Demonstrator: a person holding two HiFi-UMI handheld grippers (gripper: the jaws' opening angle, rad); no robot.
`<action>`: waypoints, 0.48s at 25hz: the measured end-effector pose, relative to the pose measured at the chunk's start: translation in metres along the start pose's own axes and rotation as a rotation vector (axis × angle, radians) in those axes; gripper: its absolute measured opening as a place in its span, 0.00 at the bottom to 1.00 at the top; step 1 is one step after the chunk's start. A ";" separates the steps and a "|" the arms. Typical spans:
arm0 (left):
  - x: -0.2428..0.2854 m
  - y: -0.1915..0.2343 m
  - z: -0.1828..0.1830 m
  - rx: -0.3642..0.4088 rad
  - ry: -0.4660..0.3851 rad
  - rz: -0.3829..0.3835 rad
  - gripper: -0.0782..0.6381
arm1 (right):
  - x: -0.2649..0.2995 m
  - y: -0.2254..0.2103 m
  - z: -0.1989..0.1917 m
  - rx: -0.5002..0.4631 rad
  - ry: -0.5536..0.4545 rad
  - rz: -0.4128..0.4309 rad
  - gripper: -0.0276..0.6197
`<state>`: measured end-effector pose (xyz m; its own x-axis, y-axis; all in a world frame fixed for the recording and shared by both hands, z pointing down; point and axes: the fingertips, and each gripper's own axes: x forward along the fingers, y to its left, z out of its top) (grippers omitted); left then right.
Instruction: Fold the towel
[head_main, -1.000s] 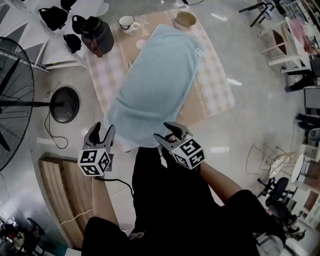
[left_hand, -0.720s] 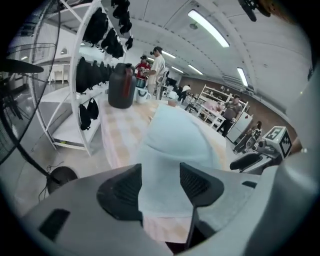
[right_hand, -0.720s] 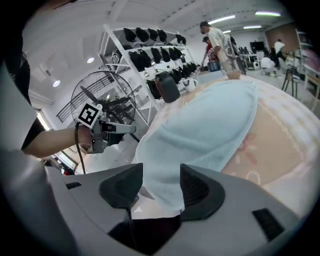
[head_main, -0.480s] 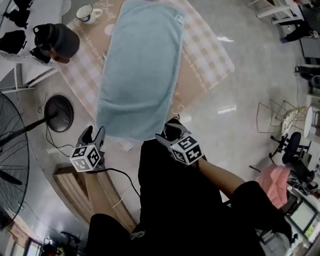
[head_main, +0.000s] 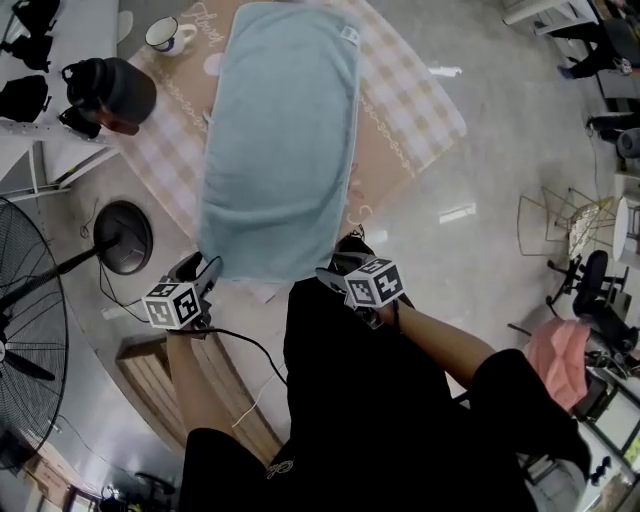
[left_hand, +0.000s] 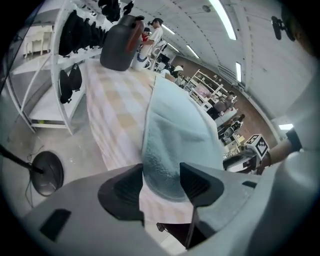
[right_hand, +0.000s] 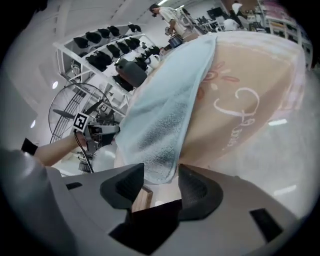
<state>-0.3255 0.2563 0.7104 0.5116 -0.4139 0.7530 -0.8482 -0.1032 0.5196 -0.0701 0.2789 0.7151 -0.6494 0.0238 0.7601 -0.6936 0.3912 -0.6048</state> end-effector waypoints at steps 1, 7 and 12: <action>0.000 -0.001 -0.001 0.017 0.002 0.009 0.43 | 0.000 0.000 -0.001 -0.019 0.008 -0.003 0.36; -0.005 -0.007 -0.003 0.091 -0.018 0.081 0.30 | -0.010 0.006 0.006 -0.080 -0.021 -0.007 0.06; -0.010 -0.020 0.005 0.134 -0.049 0.117 0.18 | -0.016 0.019 0.015 -0.157 -0.030 0.004 0.06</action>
<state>-0.3140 0.2584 0.6905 0.4043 -0.4730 0.7828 -0.9137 -0.1704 0.3690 -0.0775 0.2725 0.6882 -0.6624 -0.0008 0.7492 -0.6353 0.5305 -0.5612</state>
